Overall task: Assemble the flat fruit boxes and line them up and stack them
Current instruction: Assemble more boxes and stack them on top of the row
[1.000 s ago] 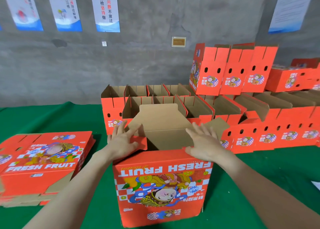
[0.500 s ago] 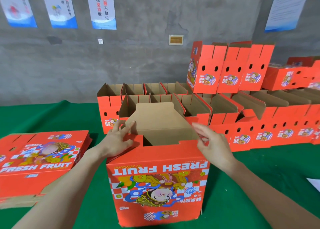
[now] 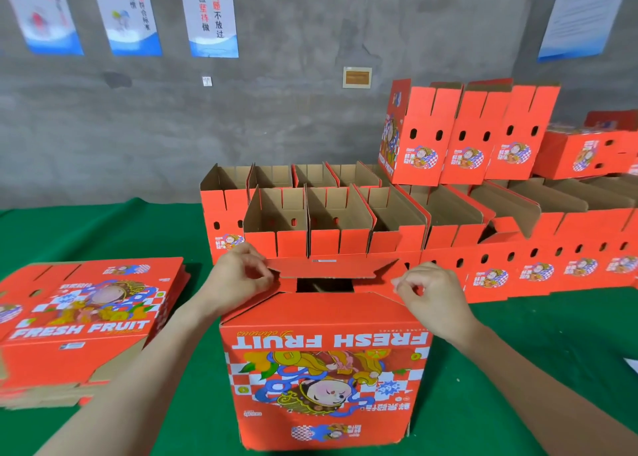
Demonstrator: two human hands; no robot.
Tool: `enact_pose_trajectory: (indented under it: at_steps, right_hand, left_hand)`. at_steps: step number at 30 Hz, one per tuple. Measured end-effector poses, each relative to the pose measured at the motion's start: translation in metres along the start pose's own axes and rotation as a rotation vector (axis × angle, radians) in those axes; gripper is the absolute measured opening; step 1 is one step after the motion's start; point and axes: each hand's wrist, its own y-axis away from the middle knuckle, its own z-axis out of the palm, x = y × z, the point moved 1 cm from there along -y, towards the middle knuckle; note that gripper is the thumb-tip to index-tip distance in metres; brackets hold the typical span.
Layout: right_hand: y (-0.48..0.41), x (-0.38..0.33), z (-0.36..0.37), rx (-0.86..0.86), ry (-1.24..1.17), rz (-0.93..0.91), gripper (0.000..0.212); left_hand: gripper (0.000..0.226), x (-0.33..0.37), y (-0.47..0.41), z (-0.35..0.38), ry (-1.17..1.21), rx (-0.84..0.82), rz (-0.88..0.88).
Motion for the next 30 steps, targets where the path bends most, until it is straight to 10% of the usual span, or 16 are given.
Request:
enact_pose_trajectory:
  at_steps: [6,11,15,30]
  right_hand:
    - [-0.002,-0.005,-0.006,-0.078,-0.071,-0.037,0.034]
    - [-0.027,-0.017,-0.001,-0.233,-0.051,0.057,0.023]
    - [-0.045,-0.014,0.013,-0.493,0.074,0.25,0.063]
    - [-0.039,-0.015,0.025,-0.488,0.294,0.263,0.067]
  left_hand:
    - [0.023,0.006,-0.002,0.002,-0.052,-0.046,-0.049]
    - [0.091,0.007,-0.006,0.005,-0.184,-0.277,-0.164]
    - [0.087,0.007,-0.009,0.008,-0.209,-0.324,-0.215]
    - [0.083,0.014,-0.005,0.017,-0.41,-0.274,-0.23]
